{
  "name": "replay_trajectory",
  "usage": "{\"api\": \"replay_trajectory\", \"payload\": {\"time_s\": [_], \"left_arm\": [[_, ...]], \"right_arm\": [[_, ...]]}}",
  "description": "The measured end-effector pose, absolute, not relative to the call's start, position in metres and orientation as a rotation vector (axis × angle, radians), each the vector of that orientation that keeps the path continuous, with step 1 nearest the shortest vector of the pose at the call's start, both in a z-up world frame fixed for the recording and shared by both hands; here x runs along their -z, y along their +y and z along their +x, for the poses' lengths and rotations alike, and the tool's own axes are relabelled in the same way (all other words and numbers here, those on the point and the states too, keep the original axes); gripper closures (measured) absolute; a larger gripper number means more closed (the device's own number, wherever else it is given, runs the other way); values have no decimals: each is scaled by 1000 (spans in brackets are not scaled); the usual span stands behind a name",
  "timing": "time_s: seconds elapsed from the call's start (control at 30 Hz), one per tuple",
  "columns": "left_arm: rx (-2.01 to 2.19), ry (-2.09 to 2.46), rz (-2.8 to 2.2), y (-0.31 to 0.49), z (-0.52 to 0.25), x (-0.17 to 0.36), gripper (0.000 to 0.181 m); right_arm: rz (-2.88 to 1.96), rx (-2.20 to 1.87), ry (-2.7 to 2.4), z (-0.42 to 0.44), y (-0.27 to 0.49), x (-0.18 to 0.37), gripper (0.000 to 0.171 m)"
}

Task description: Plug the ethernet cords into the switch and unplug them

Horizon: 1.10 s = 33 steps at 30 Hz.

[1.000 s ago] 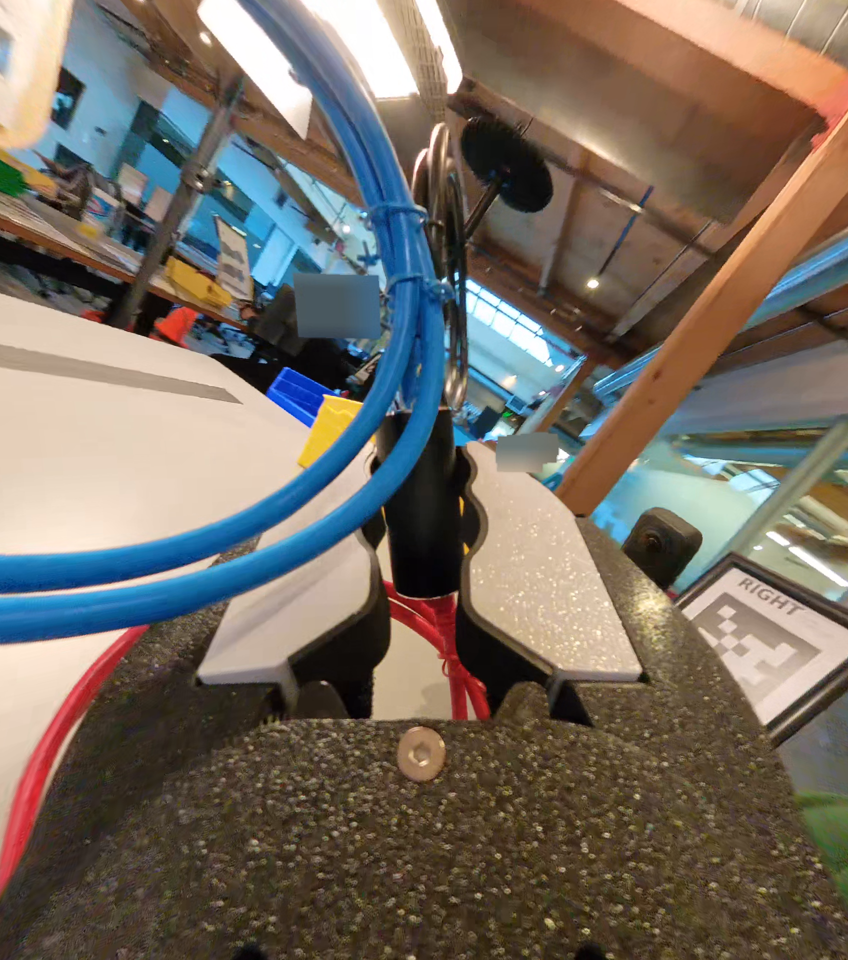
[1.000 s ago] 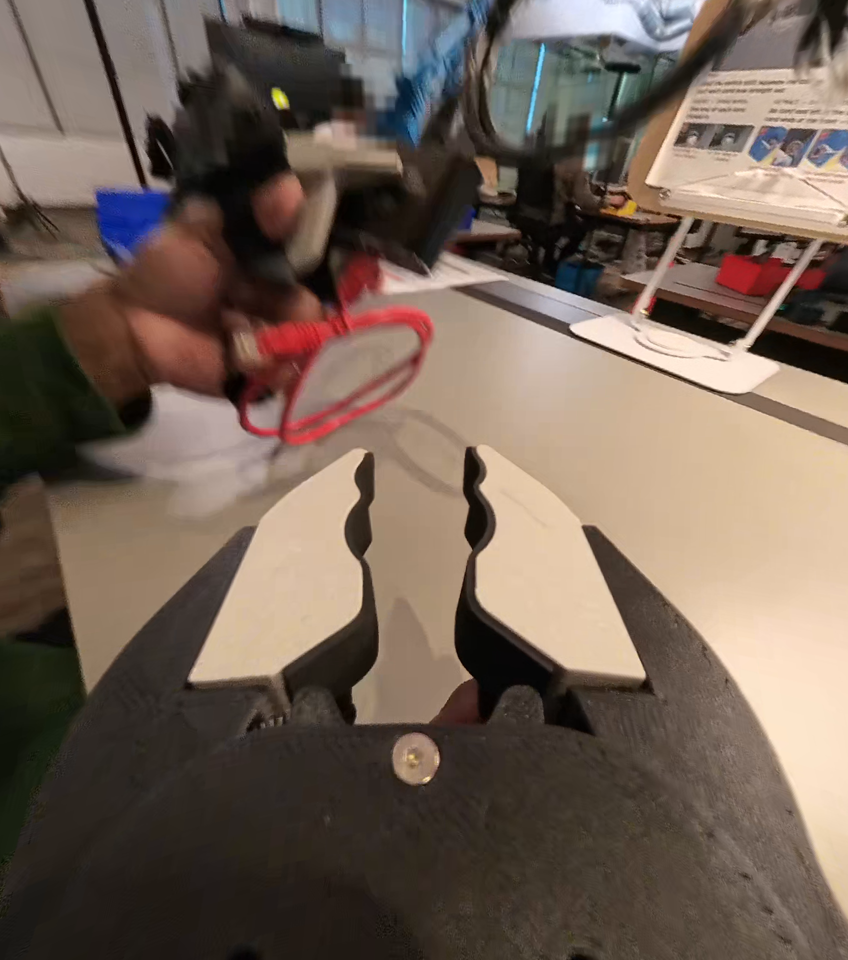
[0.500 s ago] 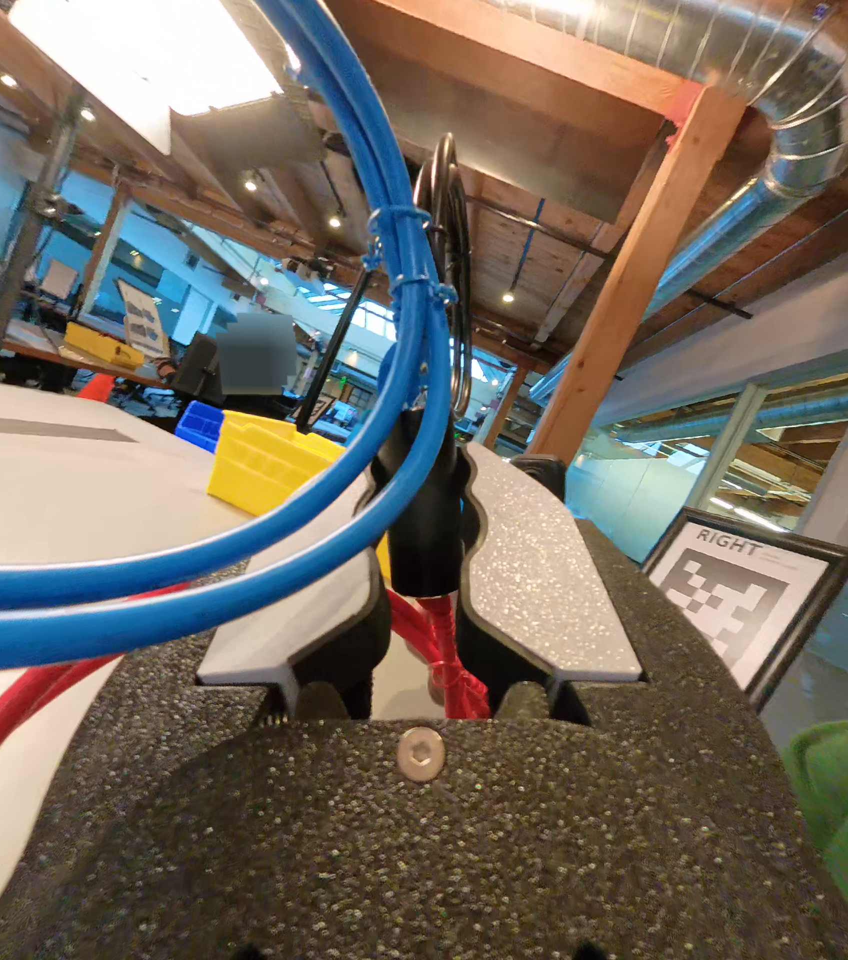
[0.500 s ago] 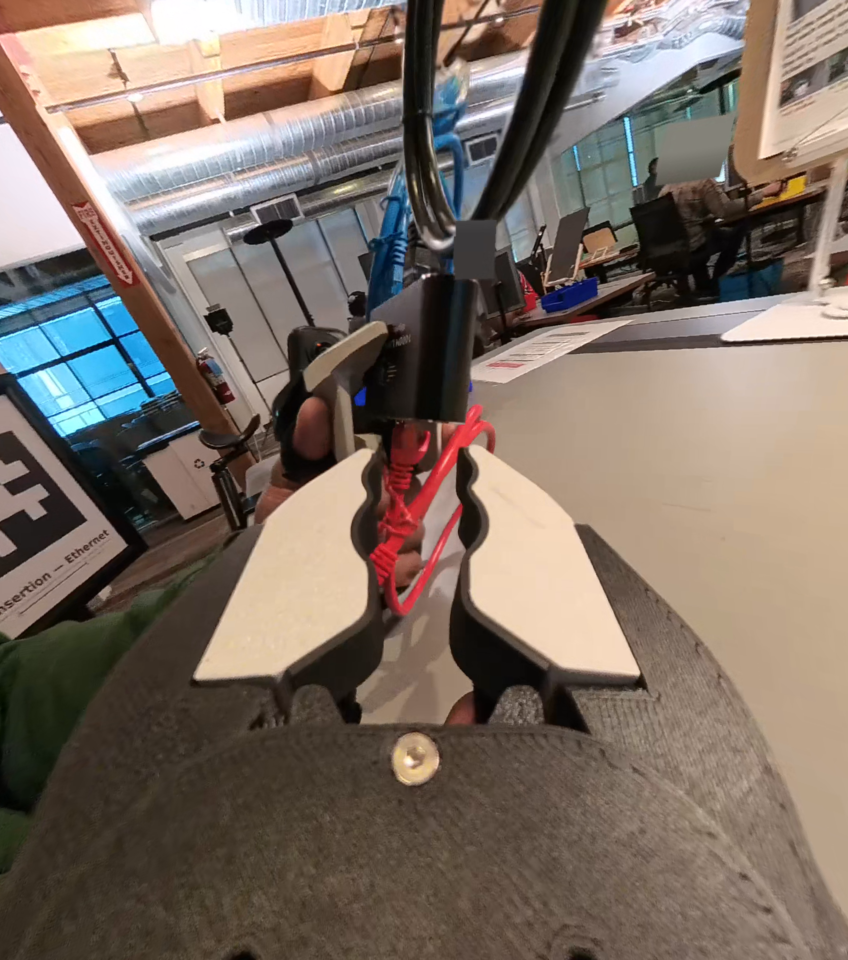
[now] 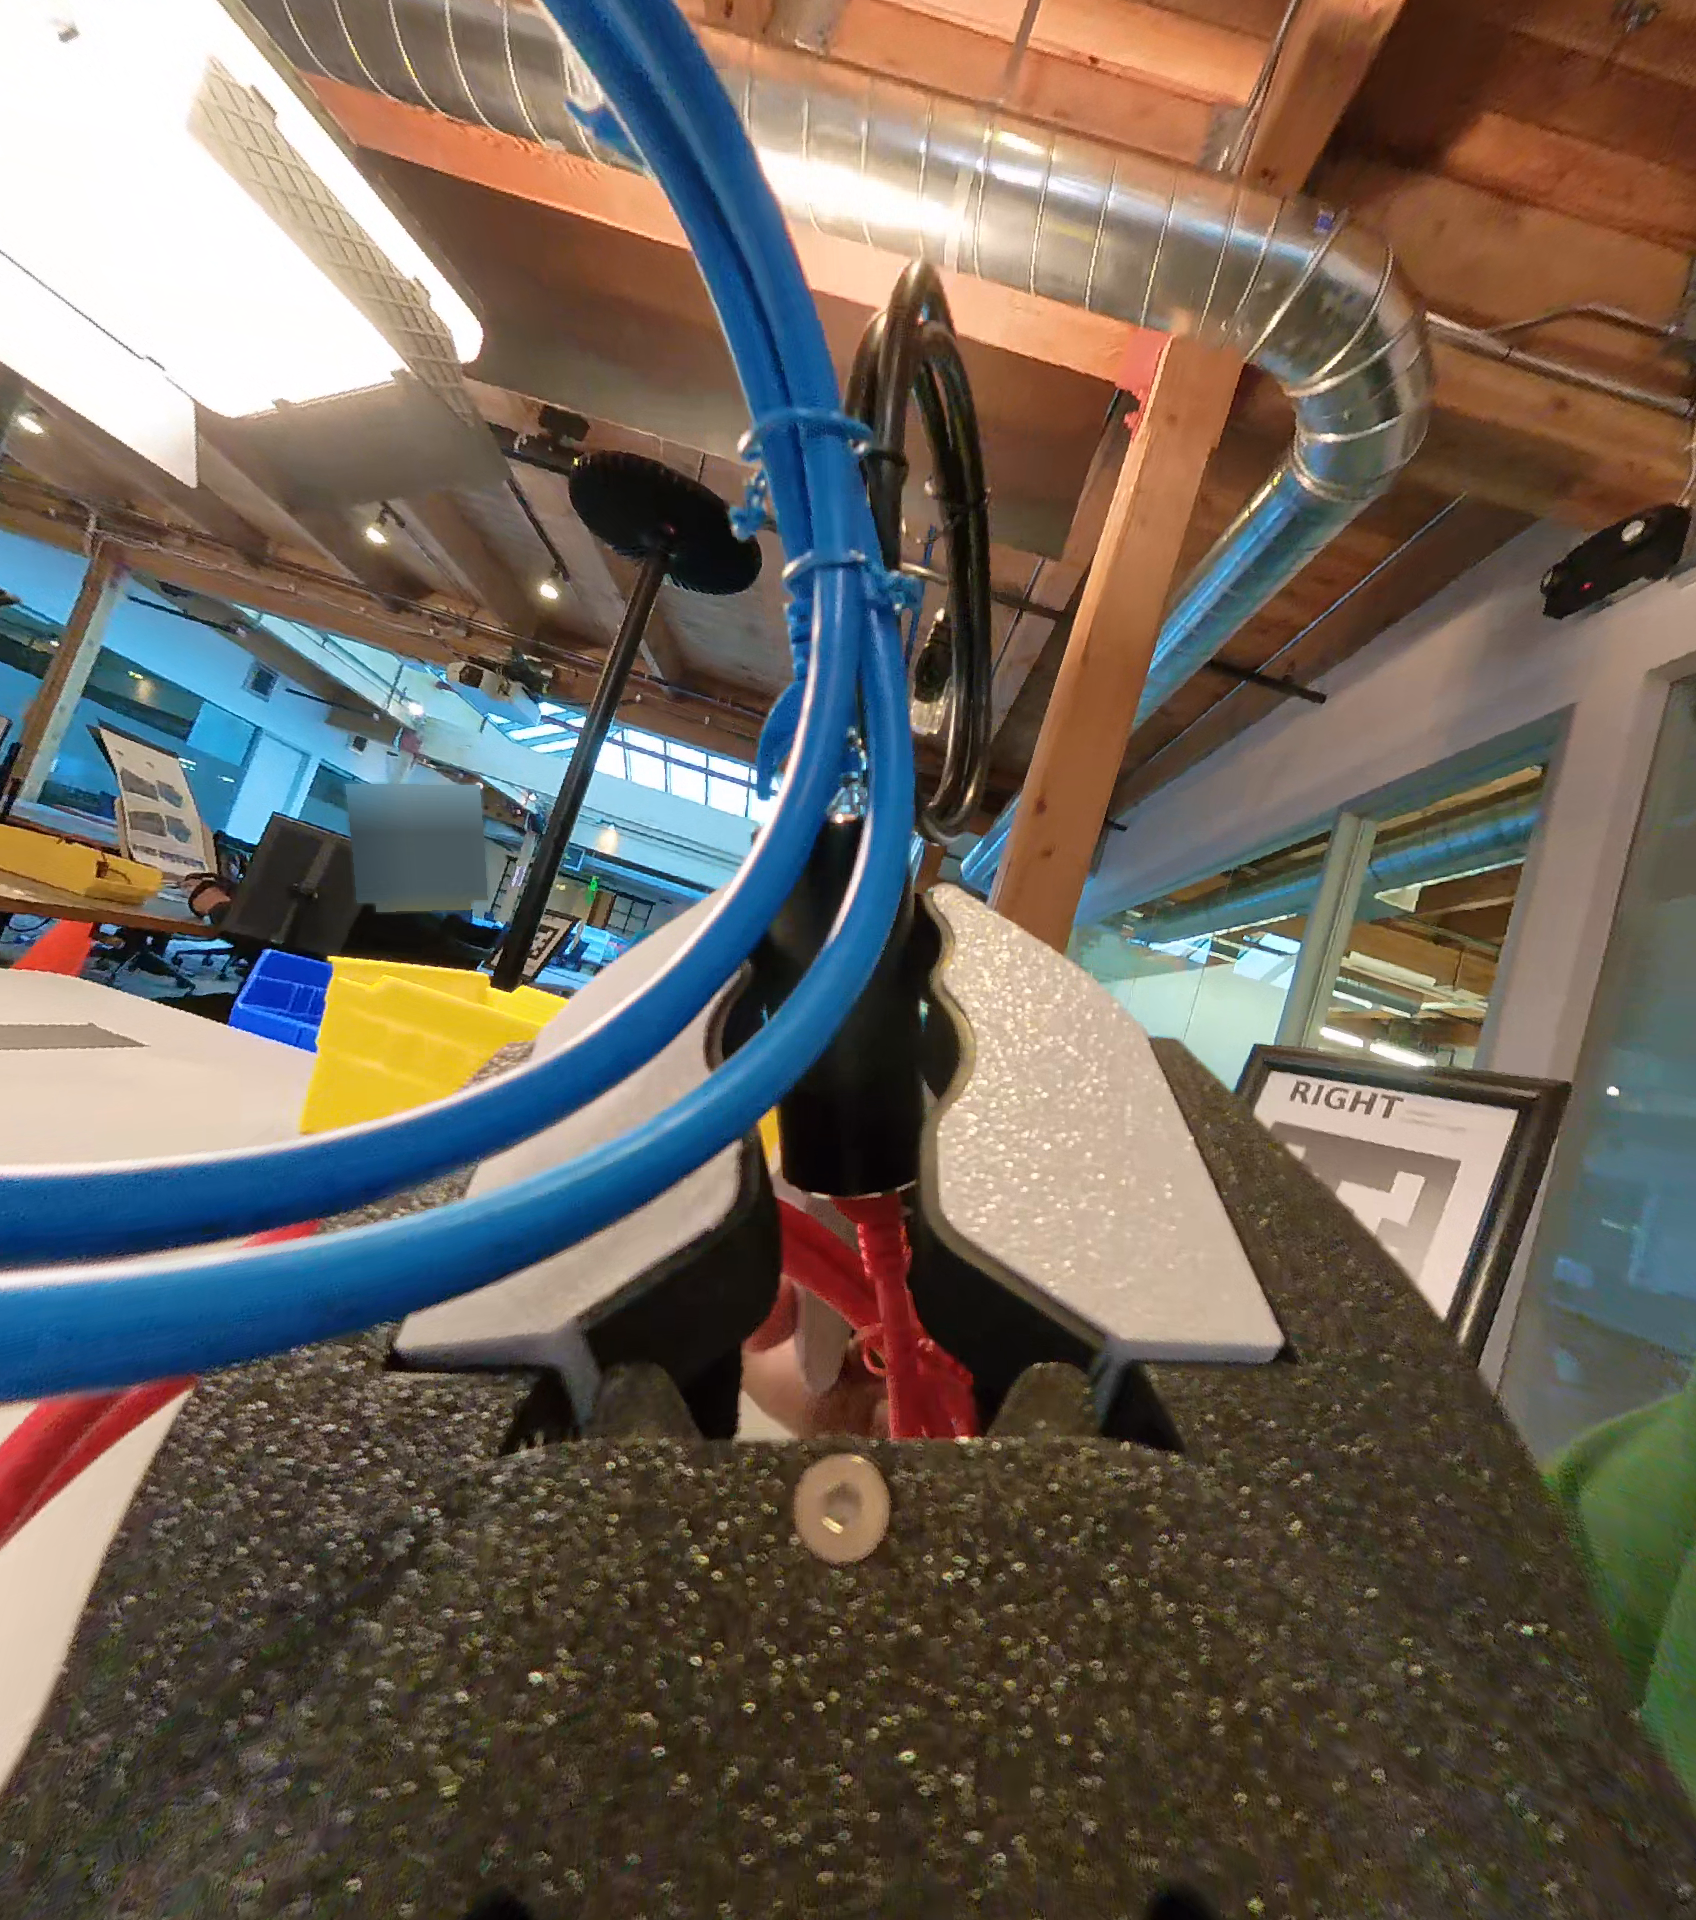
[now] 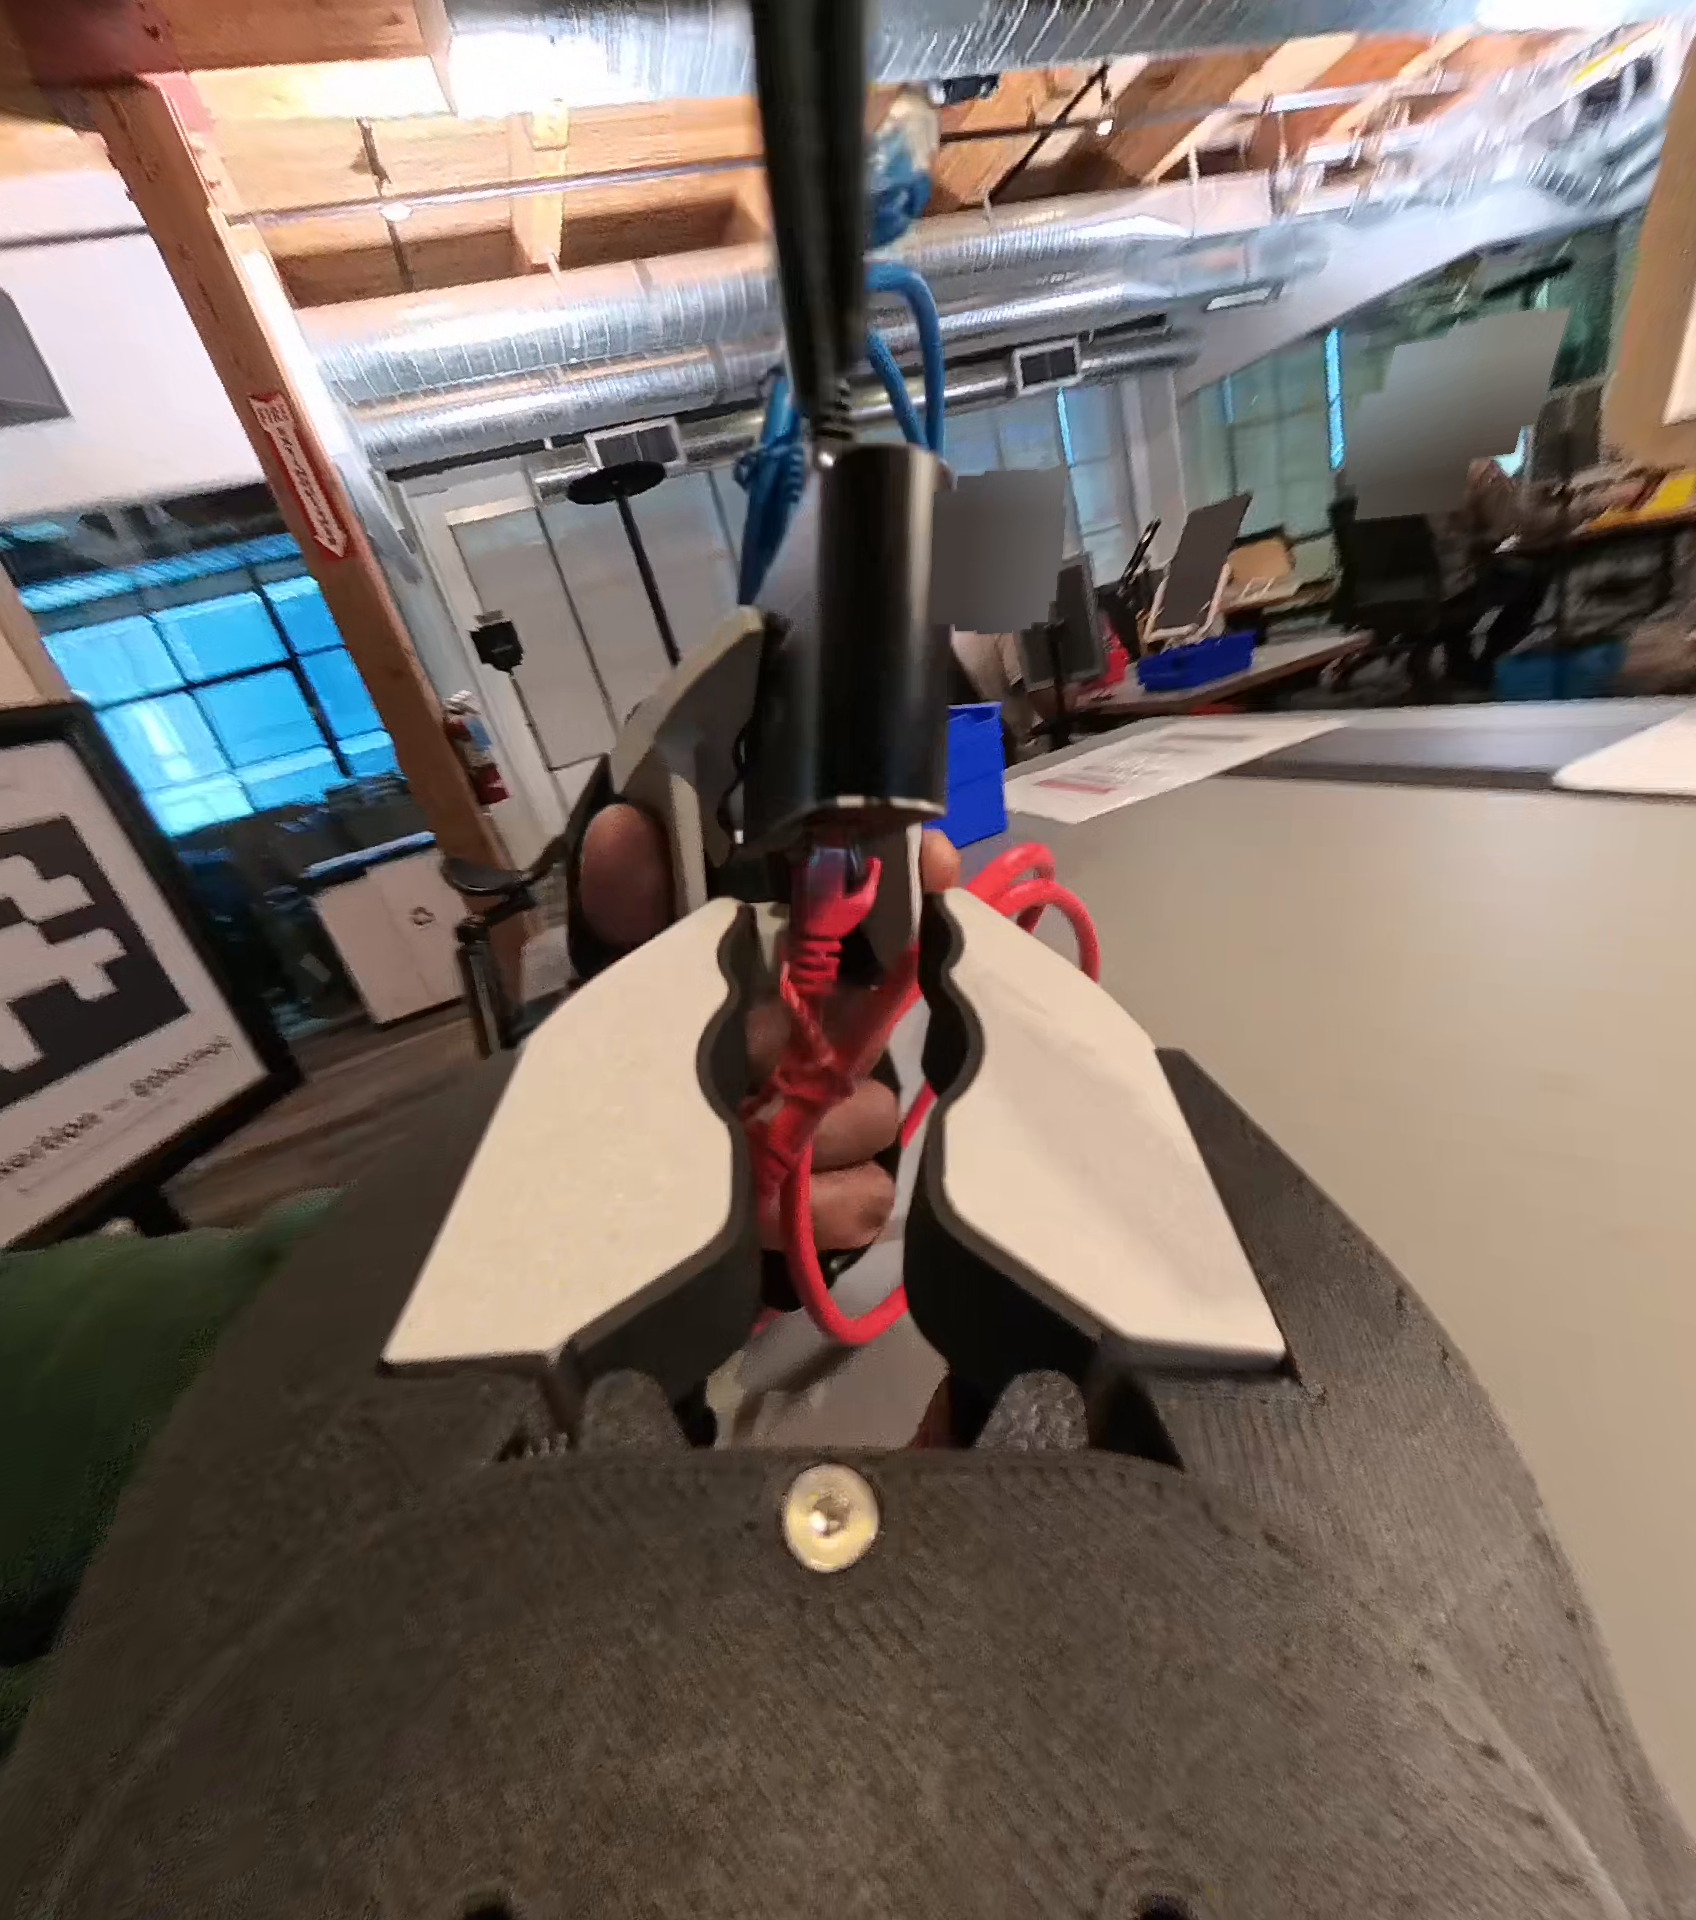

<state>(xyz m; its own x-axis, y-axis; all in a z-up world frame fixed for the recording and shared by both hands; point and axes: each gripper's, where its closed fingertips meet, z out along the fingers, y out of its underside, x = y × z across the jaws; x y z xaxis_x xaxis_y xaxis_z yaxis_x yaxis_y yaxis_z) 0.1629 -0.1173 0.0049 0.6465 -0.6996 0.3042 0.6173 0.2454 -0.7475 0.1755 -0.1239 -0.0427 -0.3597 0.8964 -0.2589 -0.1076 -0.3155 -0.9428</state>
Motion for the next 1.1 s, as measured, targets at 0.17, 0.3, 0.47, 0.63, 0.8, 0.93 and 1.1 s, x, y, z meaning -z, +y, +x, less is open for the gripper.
{"api": "replay_trajectory", "payload": {"time_s": [0.17, 0.3, 0.47, 0.63, 0.8, 0.93, 1.1], "left_arm": [[876, 157, -995, -118, 174, -4, 155], [893, 208, -978, -123, 183, -6, 156], [885, 222, -976, -125, 185, -7, 156], [807, 97, -1011, -114, 168, -3, 136], [689, 18, -1101, -102, 157, 7, 120], [667, 37, -1153, -97, 162, 12, 115], [655, 88, -1206, -94, 173, 18, 115]], "right_arm": [[-1053, -1638, -1195, 176, -128, 41, 142], [-1068, -1710, -1212, 176, -132, 42, 144], [-1057, -1704, -1242, 177, -137, 43, 154], [-1075, -1452, -1201, 175, -121, 46, 155], [-1082, -1142, -1117, 179, -97, 47, 155], [-1105, -929, -1019, 188, -73, 41, 156], [-1101, -669, -967, 200, -54, 32, 157]]}}
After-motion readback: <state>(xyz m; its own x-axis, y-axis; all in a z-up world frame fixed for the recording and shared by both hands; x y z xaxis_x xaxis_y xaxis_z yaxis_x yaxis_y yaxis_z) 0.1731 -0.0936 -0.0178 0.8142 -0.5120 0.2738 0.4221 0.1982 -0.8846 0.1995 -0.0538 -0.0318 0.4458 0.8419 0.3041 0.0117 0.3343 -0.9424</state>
